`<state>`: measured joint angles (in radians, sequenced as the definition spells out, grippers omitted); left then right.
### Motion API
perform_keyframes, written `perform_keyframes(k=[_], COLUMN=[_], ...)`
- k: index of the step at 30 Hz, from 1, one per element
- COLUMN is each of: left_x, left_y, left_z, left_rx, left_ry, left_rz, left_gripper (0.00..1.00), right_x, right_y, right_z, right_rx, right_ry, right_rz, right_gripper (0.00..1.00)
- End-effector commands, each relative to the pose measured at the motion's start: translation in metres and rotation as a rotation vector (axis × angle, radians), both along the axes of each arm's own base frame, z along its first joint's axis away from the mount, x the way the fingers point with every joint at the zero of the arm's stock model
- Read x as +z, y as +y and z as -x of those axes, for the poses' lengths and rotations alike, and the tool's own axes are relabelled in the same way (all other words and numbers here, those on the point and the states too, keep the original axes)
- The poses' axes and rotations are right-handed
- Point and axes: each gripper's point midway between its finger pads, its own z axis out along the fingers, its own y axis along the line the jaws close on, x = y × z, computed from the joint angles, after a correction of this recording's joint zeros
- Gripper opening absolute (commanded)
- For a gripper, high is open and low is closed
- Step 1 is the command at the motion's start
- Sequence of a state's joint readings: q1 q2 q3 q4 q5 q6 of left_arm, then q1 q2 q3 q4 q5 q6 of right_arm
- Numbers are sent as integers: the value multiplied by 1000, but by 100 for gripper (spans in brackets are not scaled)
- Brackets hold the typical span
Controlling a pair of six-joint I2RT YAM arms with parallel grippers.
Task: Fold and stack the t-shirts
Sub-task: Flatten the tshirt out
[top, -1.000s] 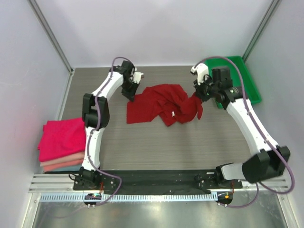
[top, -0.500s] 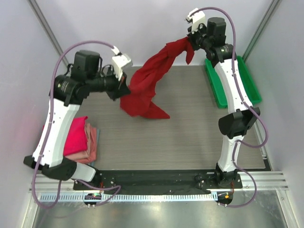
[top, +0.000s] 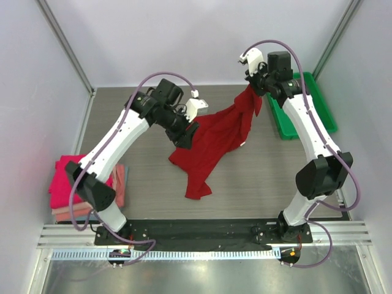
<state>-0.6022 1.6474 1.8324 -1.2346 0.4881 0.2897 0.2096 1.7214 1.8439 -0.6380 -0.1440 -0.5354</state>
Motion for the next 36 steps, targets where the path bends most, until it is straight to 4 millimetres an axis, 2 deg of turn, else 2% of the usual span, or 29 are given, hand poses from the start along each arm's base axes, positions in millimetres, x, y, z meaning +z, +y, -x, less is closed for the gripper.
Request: perform_keyframes(k=[1, 2, 3, 4, 5, 6, 7, 8, 9, 10, 12, 14, 16, 19, 20, 25, 28, 30, 31, 33, 34, 36], left_x=[-24, -32, -58, -71, -69, -103, -111, -105, -116, -137, -142, -155, -170, -179, -188, -199, -216, -227, -226, -220, -210, -187], left_y=[10, 19, 20, 22, 27, 28, 30, 36, 38, 40, 47, 49, 51, 43, 41, 19, 18, 20, 20, 22, 22, 28], left_z=[-65, -86, -100, -112, -131, -146, -155, -176, -187, -198, -222, -239, -249, -257, -258, -251, -249, -248, -249, -252, -256, -263], left_rx=[139, 191, 215, 233, 263, 274, 285, 318, 332, 356, 404, 428, 439, 427, 446, 409, 422, 425, 425, 435, 437, 448], left_ry=[-107, -97, -36, -1, -3, 66, 83, 56, 66, 96, 69, 57, 62, 84, 119, 223, 265, 283, 279, 263, 243, 199], left_rz=[-95, -102, -132, -144, -134, -173, -179, -162, -167, -183, -166, -159, -158, -96, -78, 39, 31, 20, 20, 22, 35, 62], left_gripper=[52, 52, 52, 53, 54, 54, 55, 56, 56, 56, 57, 57, 57, 57, 57, 57, 58, 55, 52, 36, 22, 5], right_x=[56, 49, 47, 48, 40, 37, 31, 28, 25, 23, 17, 12, 6, 0, -2, -16, -21, -21, -22, -21, -20, -18], right_y=[-17, -17, -18, -18, -18, -18, -19, -19, -19, -19, -20, -21, -22, -23, -23, -25, -24, -24, -24, -23, -21, -18], right_z=[22, 25, 28, 32, 34, 36, 38, 40, 41, 42, 45, 47, 48, 50, 50, 48, 46, 44, 42, 39, 37, 33], right_rx=[-32, -31, -31, -33, -31, -29, -30, -28, -27, -27, -25, -28, -30, -31, -31, -37, -37, -39, -41, -39, -35, -24], right_ry=[-149, -134, -128, -127, -109, -100, -88, -81, -73, -67, -50, -37, -24, -9, -2, 28, 41, 39, 43, 42, 38, 32], right_rz=[13, 15, 12, 8, 12, 15, 17, 19, 20, 21, 27, 33, 39, 47, 51, 64, 64, 64, 62, 60, 58, 51], right_gripper=[1, 1, 1, 1, 1, 1, 1, 1, 1, 1, 1, 1, 1, 1, 1, 1, 1, 1, 1, 1, 1, 1])
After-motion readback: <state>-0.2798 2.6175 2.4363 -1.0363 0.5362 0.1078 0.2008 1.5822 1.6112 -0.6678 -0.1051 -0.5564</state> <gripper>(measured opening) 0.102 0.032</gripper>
